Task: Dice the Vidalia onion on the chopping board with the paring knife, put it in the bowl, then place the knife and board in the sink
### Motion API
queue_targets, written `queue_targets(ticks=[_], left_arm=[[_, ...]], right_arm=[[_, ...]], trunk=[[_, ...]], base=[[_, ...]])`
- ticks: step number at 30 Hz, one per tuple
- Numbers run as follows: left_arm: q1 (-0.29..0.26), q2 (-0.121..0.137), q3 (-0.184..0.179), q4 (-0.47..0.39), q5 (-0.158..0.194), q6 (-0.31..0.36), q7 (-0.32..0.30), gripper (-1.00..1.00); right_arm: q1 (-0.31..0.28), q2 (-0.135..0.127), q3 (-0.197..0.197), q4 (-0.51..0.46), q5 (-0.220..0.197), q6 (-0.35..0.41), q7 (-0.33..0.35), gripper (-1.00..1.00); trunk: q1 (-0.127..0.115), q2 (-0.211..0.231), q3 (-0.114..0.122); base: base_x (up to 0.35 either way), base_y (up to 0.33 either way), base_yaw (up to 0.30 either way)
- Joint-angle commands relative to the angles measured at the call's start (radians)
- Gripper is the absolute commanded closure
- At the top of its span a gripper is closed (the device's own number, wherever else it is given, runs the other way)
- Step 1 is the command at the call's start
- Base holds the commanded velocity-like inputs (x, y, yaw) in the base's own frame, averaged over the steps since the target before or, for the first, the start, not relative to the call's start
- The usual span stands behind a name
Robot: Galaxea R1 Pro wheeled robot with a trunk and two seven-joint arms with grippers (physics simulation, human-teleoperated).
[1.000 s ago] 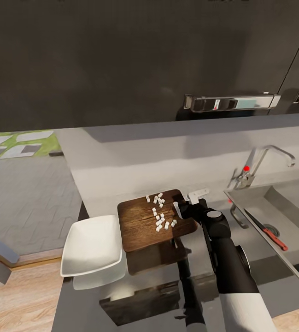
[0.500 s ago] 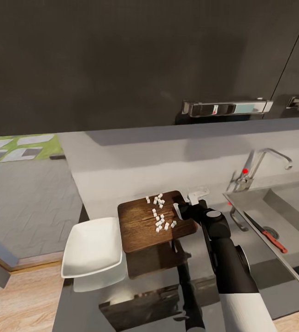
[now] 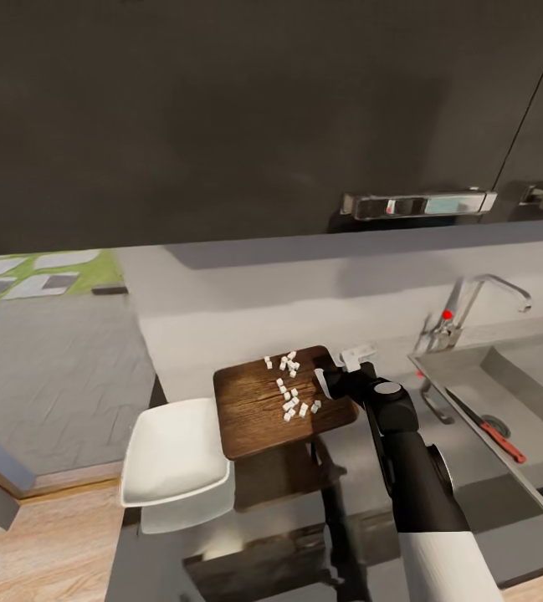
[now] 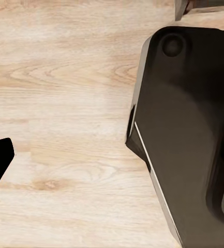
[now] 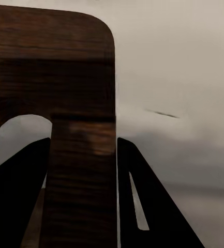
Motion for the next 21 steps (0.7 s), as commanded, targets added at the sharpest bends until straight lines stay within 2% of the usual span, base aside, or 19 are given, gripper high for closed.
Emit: queue_targets(ticks=[1,21], left_arm=[[0.000,0.001,-0.009,-0.001,0.004,-0.001,0.008,-1.00],[0.000,0.001,-0.009,0.001,0.004,-0.001,0.008,-1.00]], right_arm=[[-0.001,0.001,-0.001,-0.001,0.009,0.004,0.008,1.00],[-0.001,0.001,-0.001,-0.001,0.009,0.004,0.009,1.00]], trunk=[[0.001,-0.002,0.000],[0.001,-0.002,0.030]], base=[[0.000,0.178,0.000],[0.000,0.187,0.000]])
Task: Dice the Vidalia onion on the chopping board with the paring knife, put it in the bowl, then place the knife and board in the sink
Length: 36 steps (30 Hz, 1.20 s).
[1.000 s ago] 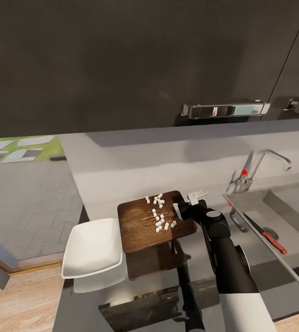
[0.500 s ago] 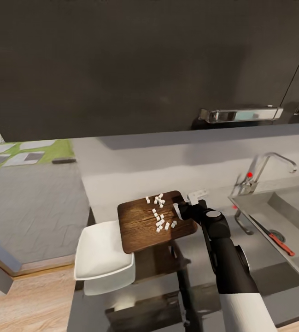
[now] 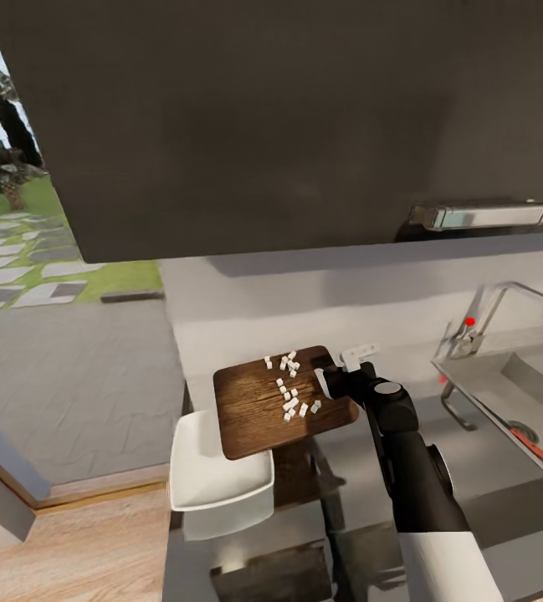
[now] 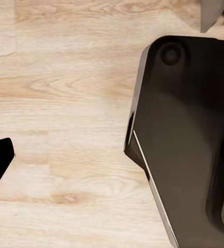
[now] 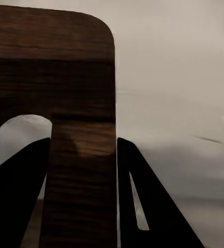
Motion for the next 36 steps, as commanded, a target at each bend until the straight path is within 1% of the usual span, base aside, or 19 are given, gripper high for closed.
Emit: queue_targets(ticks=[1,8,12,31,33,36], left_arm=[[0.000,0.001,-0.009,-0.002,0.003,-0.001,0.008,-1.00],[0.000,0.001,-0.008,-0.002,0.003,-0.001,0.008,-1.00],[0.000,0.001,-0.008,-0.002,0.003,-0.001,0.008,-1.00],[0.000,0.001,-0.008,-0.002,0.003,-0.001,0.008,-1.00],[0.000,0.000,-0.007,-0.002,0.004,0.000,0.008,-1.00],[0.000,0.000,-0.007,-0.002,0.004,0.000,0.008,-1.00]], right_arm=[[-0.001,0.001,-0.001,-0.001,0.010,0.004,0.009,1.00],[-0.001,0.001,-0.001,-0.001,0.010,0.004,0.009,1.00],[-0.001,0.001,-0.001,-0.001,0.010,0.004,0.009,1.00],[-0.001,0.001,0.001,-0.001,0.014,0.000,0.010,1.00],[-0.001,0.001,0.010,-0.001,0.019,-0.001,0.009,1.00],[-0.001,0.000,0.058,-0.001,0.024,-0.004,0.007,1.00]], trunk=[[0.001,-0.002,0.000],[0.001,-0.002,0.010],[0.001,-0.002,0.015],[0.001,-0.002,0.016],[0.001,-0.002,0.016],[0.001,-0.002,0.016]], base=[[0.000,0.188,0.000],[0.000,0.167,0.000],[0.000,0.041,0.000],[0.000,0.001,0.000],[0.000,0.000,0.000],[0.000,0.000,0.000]])
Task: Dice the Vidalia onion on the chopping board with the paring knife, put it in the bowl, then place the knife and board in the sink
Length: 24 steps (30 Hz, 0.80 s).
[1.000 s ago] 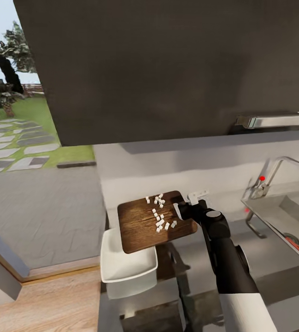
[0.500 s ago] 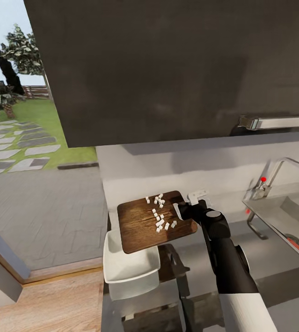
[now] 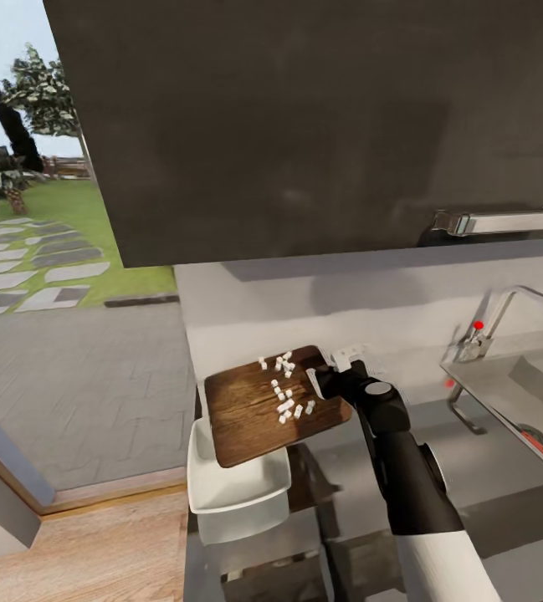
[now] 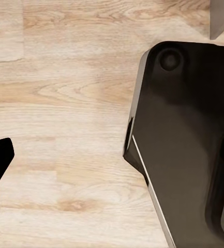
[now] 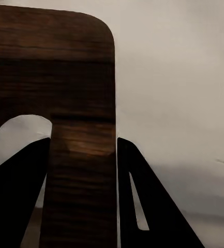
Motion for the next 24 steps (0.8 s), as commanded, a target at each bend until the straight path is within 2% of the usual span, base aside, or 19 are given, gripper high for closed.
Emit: queue_targets(ticks=[1,20,24], left_arm=[[0.000,0.001,-0.008,-0.002,0.003,-0.001,0.008,-1.00],[0.000,0.001,-0.008,0.000,0.004,-0.001,0.008,-1.00],[0.000,0.001,-0.009,0.000,0.003,-0.001,0.008,-1.00]], right_arm=[[-0.001,0.000,0.006,-0.001,0.014,0.002,0.008,1.00],[-0.001,0.001,0.023,-0.001,0.020,0.000,0.005,1.00],[-0.001,0.001,0.027,-0.001,0.020,0.000,-0.005,1.00]], trunk=[[0.001,-0.002,-0.002],[0.001,-0.002,-0.002],[0.001,-0.002,-0.002]], base=[[0.000,0.000,0.000],[0.000,0.001,0.000],[0.000,0.117,0.000]])
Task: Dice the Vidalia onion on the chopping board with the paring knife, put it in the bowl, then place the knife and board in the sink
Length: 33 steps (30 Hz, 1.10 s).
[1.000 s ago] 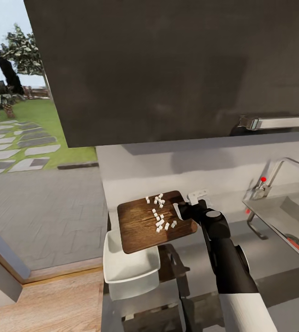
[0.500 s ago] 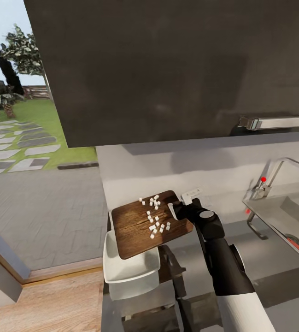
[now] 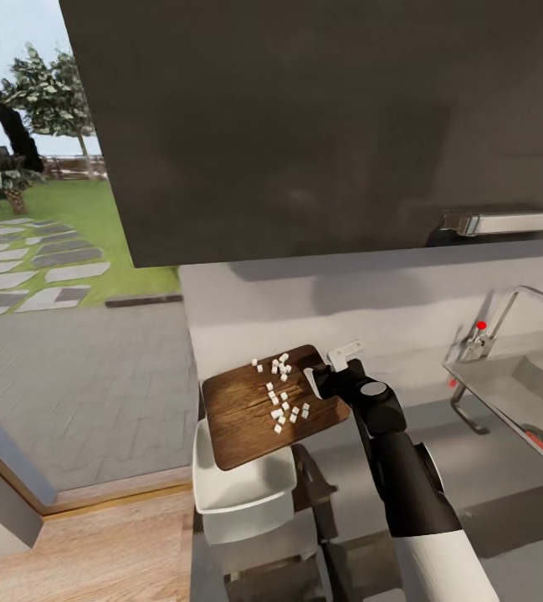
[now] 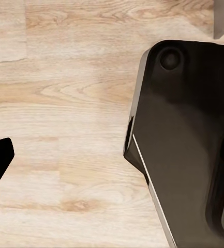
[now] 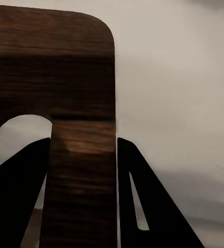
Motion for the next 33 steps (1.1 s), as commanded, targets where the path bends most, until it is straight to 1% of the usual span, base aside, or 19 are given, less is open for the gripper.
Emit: queue_targets(ticks=[1,8,18,26,33], left_arm=[[0.000,0.001,-0.008,-0.002,0.004,-0.001,0.007,-1.00],[0.000,0.001,-0.008,-0.002,0.004,-0.001,0.008,-1.00],[0.000,0.001,-0.008,-0.002,0.004,-0.001,0.007,-1.00],[0.000,0.001,-0.008,-0.002,0.004,-0.001,0.007,-1.00],[0.000,0.000,-0.008,-0.002,0.004,-0.001,0.007,-1.00]], right_arm=[[-0.001,0.001,0.000,-0.002,0.009,0.004,0.006,1.00],[-0.001,0.001,0.001,-0.002,0.009,0.004,0.002,1.00],[-0.001,0.001,0.001,-0.003,0.009,0.003,0.003,1.00],[-0.001,0.001,-0.001,-0.003,0.008,0.003,0.005,1.00],[-0.001,0.001,-0.004,-0.003,0.006,0.004,0.007,1.00]], trunk=[[0.001,-0.002,-0.002],[0.001,-0.002,-0.002],[0.001,-0.002,-0.002],[0.001,-0.002,-0.002],[0.001,-0.002,-0.002]], base=[[0.000,0.151,0.000],[0.000,0.134,0.000],[0.000,0.022,0.000],[0.000,0.204,0.000],[0.000,0.030,0.000]])
